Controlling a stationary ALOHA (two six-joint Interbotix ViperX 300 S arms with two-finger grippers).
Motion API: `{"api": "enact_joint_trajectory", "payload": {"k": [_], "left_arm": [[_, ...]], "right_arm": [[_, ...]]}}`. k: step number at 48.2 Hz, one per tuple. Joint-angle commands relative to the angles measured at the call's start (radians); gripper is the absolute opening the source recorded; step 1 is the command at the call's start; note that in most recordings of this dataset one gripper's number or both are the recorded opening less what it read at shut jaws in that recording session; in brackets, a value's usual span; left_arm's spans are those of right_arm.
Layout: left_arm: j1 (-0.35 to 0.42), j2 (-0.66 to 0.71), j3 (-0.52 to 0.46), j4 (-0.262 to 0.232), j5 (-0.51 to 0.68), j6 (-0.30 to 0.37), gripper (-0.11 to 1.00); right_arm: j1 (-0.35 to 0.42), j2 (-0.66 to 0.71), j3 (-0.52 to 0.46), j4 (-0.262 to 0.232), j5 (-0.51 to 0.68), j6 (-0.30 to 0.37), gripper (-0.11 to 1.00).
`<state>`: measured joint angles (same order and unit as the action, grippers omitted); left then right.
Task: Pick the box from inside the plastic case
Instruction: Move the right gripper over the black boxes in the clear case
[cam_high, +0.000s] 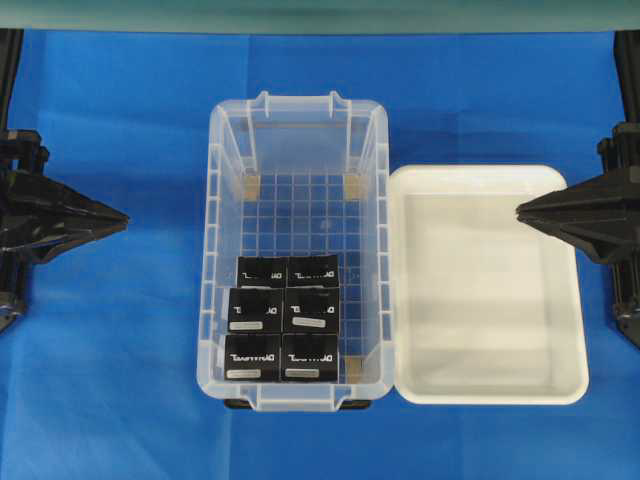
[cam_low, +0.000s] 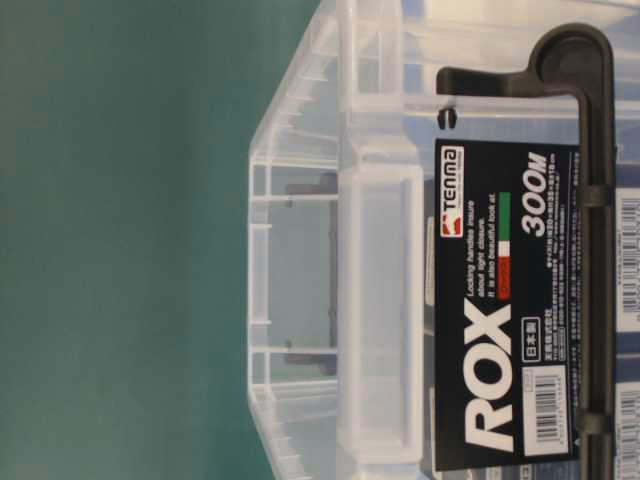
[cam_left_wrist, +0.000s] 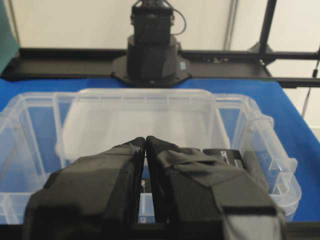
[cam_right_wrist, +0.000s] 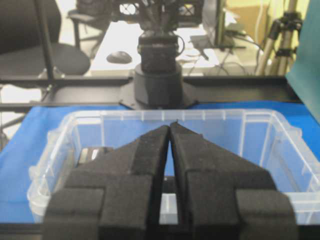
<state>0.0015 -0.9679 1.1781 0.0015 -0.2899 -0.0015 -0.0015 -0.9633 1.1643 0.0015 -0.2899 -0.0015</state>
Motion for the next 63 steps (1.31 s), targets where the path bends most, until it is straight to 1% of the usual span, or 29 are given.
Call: {"api": "enact_joint_trajectory", "payload": {"k": [1, 3, 5, 7, 9, 13, 20, 28, 32, 39, 45, 52, 56, 63], "left_arm": [[-0.005, 0.011, -0.023, 0.012, 0.002, -0.023, 0.14], [-0.003, 0.009, -0.028, 0.012, 0.003, -0.032, 0.13], [-0.005, 0.009, -0.031, 0.012, 0.003, -0.040, 0.07], [-0.005, 0.006, -0.034, 0.014, 0.003, -0.040, 0.02], [-0.003, 0.002, -0.034, 0.014, 0.006, -0.040, -0.02], [0.000, -0.009, -0.040, 0.014, 0.020, -0.044, -0.05], [0.000, -0.020, -0.063, 0.012, 0.072, -0.043, -0.05], [0.011, -0.020, -0.087, 0.014, 0.179, -0.043, -0.05], [0.017, -0.021, -0.094, 0.014, 0.204, -0.043, -0.05], [0.021, -0.031, -0.097, 0.014, 0.215, -0.043, -0.05], [0.034, -0.037, -0.098, 0.014, 0.218, -0.043, -0.05], [0.044, -0.046, -0.106, 0.014, 0.218, -0.043, -0.05], [0.043, -0.049, -0.106, 0.014, 0.218, -0.043, -0.05], [0.043, -0.052, -0.106, 0.014, 0.227, -0.043, -0.05]], "right_arm": [[0.006, -0.003, -0.023, 0.008, -0.008, 0.015, 0.14], [0.006, -0.003, -0.038, 0.040, 0.006, 0.017, 0.13], [0.003, 0.000, -0.052, 0.064, 0.025, 0.025, 0.06], [-0.002, 0.006, -0.069, 0.080, 0.048, 0.034, 0.02], [-0.005, 0.011, -0.095, 0.086, 0.077, 0.040, 0.01], [-0.005, 0.026, -0.150, 0.084, 0.144, 0.049, 0.00], [-0.005, 0.098, -0.276, 0.084, 0.316, 0.058, 0.00], [-0.005, 0.238, -0.397, 0.084, 0.558, 0.060, 0.00], [0.002, 0.314, -0.466, 0.084, 0.637, 0.064, 0.00], [0.018, 0.462, -0.607, 0.084, 0.746, 0.066, 0.00], [0.023, 0.592, -0.724, 0.086, 0.865, 0.064, 0.00], [0.029, 0.742, -0.896, 0.086, 0.992, 0.064, 0.00], [0.031, 0.815, -0.983, 0.086, 1.097, 0.061, 0.00], [0.031, 0.931, -1.108, 0.086, 1.318, 0.046, 0.01]]}}
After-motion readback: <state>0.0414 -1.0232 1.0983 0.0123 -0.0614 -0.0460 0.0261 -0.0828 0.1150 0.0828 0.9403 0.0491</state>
